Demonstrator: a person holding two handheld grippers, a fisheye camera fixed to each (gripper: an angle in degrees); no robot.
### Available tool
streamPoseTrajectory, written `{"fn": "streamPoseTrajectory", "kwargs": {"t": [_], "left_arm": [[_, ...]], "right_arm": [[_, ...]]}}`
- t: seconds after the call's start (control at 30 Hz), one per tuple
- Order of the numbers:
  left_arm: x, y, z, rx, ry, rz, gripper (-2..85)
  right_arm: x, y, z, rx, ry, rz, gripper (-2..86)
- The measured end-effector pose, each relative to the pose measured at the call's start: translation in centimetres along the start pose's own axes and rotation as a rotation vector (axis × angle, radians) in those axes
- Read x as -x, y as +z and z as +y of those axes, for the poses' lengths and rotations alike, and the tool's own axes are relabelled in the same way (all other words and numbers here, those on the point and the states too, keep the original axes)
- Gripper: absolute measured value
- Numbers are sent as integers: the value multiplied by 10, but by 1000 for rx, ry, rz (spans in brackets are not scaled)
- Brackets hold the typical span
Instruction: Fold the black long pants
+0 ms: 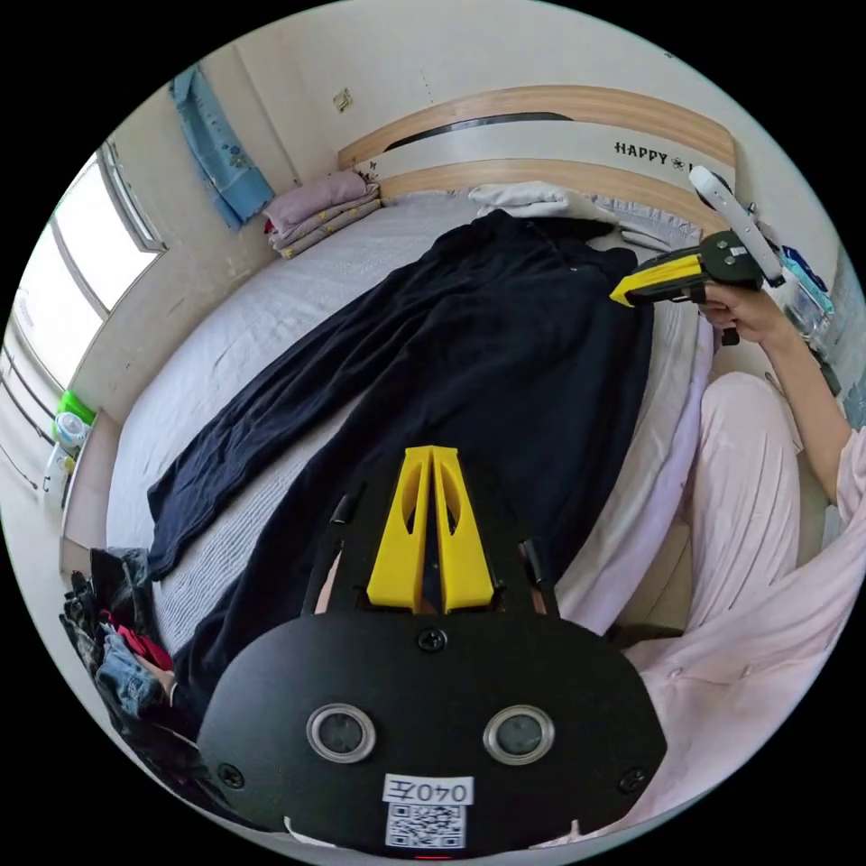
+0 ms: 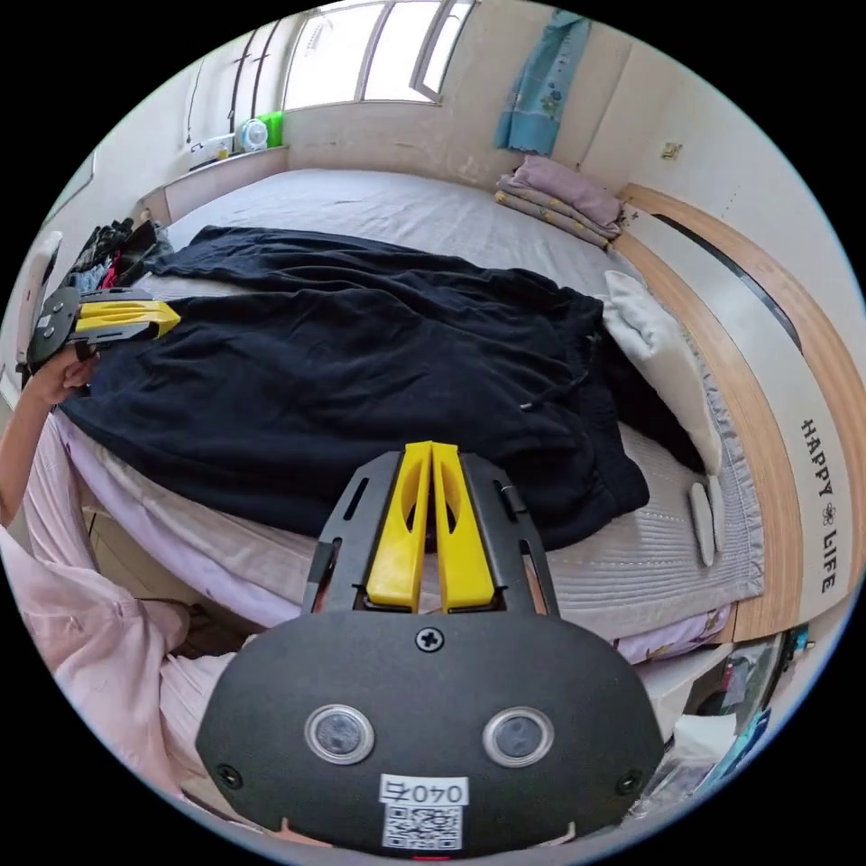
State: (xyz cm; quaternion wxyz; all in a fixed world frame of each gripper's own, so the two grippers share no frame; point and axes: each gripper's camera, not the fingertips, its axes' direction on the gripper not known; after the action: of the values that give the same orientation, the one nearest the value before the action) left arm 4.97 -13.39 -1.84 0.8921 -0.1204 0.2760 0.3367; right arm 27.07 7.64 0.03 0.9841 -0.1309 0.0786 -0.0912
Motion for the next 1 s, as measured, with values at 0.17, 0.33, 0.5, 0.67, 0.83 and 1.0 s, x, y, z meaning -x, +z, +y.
{"fn": "streamPoseTrajectory", "kwargs": {"t": [0.17,0.33,0.5,0.67,0.83,1.0], "left_arm": [[-26,-9,65,71,-32,10,-9],[-51,17,96,152,27,49,-10],[-47,-21,107,110,85,0,-9],[-18,1,140,218,-93,6,-11],[-45,16,157,248,-70,-80,-12],[-45,22,160,291,-3,-55,-11]], "right_arm": [[38,6,-22,75,-84,-35,-10],[39,29,-19,315,-63,13,-10],[37,3,-40,271,-85,87,-10],[25,22,-68,291,-69,76,-10],[19,39,-75,373,-59,-20,-10],[27,41,-89,376,-90,13,-9]]}}
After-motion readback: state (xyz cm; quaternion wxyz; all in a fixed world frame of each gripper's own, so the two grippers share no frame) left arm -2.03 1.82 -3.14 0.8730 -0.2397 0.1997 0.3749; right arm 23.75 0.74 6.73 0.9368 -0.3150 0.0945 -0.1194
